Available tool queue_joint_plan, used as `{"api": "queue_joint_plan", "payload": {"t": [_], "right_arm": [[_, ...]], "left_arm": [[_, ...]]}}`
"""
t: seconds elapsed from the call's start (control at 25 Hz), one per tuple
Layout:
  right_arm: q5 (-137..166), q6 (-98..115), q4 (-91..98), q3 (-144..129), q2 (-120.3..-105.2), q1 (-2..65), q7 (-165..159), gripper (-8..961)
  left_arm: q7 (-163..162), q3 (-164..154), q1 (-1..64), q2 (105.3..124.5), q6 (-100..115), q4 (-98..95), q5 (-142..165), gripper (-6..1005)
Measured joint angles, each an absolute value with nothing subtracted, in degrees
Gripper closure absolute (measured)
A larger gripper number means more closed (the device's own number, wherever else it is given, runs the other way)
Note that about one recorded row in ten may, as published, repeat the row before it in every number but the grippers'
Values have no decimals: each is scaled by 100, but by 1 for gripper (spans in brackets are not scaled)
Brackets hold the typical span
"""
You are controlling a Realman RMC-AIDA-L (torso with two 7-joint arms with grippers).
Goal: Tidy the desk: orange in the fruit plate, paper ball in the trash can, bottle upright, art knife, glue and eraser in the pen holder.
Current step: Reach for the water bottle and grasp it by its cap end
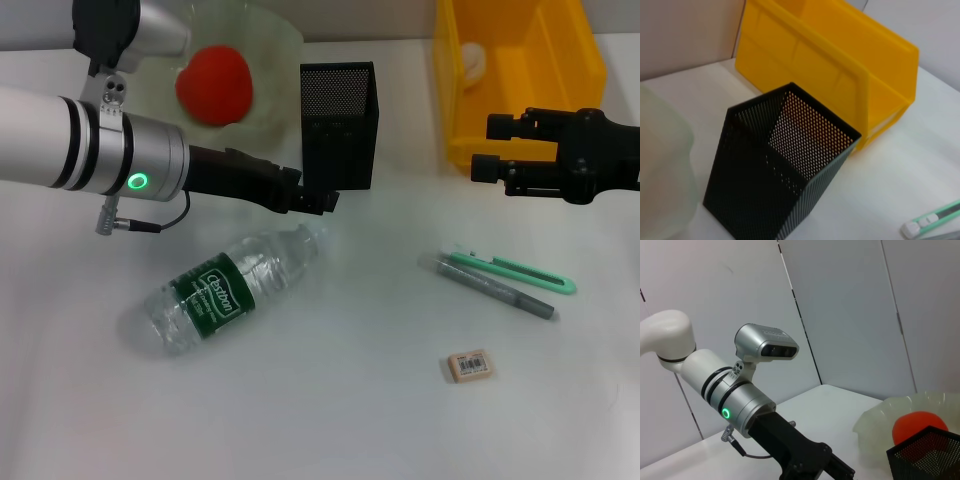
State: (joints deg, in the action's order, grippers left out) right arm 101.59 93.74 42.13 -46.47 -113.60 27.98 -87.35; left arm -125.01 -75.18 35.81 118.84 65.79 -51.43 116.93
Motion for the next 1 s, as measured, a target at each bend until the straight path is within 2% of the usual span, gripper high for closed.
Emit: {"api": "queue_joint_plan", "payload": {"t": [0.32,1.0], "right_arm": [[10161,9431,4211,-4634,-11364,2804,-8731,211],[10160,9519,4209,-4654,-11373,2792,-8727,212]], "left_arm": [[-12484,-7893,3566,11894,6591,-5133,11738,259],[-12506,-9003,3596,11914,5760,-4906,11760,259]]}}
